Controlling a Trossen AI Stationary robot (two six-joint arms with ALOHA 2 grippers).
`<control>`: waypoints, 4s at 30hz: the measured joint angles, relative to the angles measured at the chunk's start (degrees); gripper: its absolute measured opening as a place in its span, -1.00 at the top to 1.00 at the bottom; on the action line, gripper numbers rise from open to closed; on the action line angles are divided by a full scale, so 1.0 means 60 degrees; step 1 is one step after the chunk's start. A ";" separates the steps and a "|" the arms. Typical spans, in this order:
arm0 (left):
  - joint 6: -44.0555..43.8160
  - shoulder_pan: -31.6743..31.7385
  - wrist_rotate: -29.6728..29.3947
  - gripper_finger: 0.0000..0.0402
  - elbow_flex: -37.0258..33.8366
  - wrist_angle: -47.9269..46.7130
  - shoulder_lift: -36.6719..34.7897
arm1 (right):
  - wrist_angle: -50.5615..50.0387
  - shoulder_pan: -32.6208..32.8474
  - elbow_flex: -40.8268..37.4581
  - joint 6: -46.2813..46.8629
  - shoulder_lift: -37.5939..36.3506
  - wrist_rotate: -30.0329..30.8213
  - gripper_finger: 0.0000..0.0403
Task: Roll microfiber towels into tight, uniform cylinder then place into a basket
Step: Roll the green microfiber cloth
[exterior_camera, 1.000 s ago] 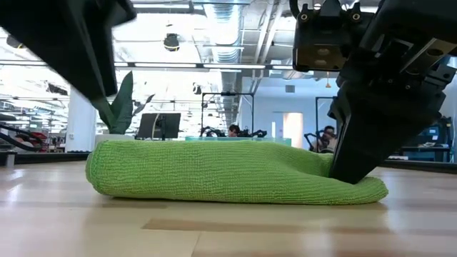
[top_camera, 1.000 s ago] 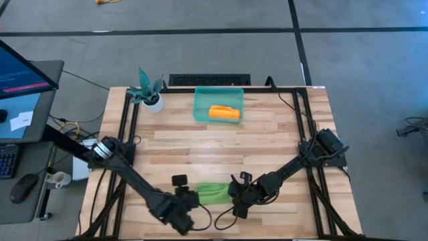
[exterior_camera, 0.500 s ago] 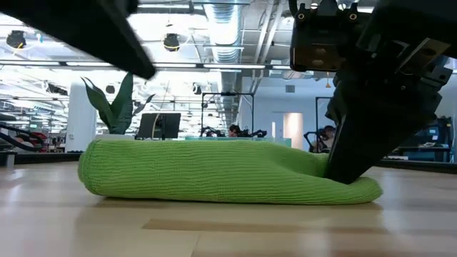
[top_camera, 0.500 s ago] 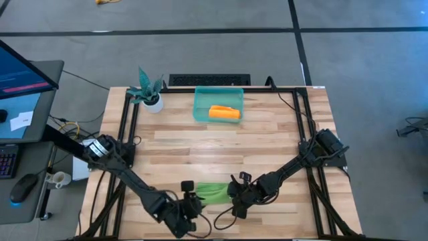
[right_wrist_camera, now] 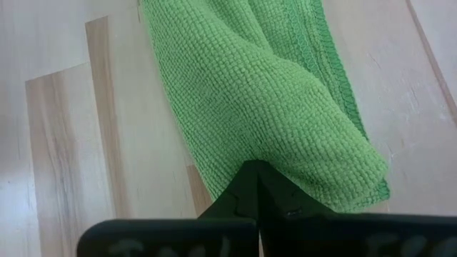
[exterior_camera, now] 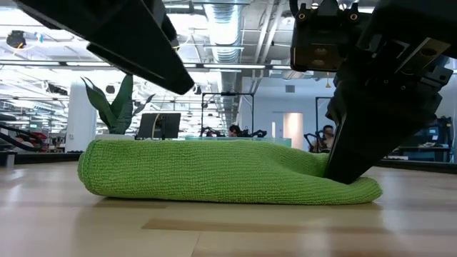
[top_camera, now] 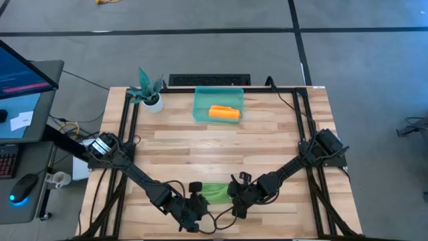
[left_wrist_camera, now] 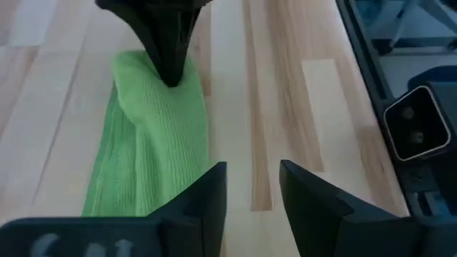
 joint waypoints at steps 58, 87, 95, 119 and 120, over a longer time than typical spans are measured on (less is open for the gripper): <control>-0.0689 0.1222 0.0052 -0.16 -0.0976 -0.2650 -0.0772 | 0.0152 0.0004 0.0011 -0.0076 0.0004 -0.0466 0.95; -0.0758 0.2685 0.1421 -0.27 -0.0958 -0.2788 -0.0692 | 0.0207 0.0007 0.0004 -0.0080 0.0004 -0.0484 0.95; -0.0585 0.2698 0.1328 -0.27 -0.0958 -0.2743 -0.0692 | 0.0210 0.0011 0.0004 -0.0080 0.0004 -0.0484 0.94; 0.1503 0.3852 0.3760 -0.27 -0.1750 -0.1046 -0.0692 | 0.0279 0.0237 0.0071 -0.0379 0.0011 -0.0517 0.95; 0.1441 0.3881 0.3904 -0.27 -0.1825 -0.0898 -0.0692 | 0.0275 0.0244 0.0095 -0.0487 0.0011 -0.0521 0.95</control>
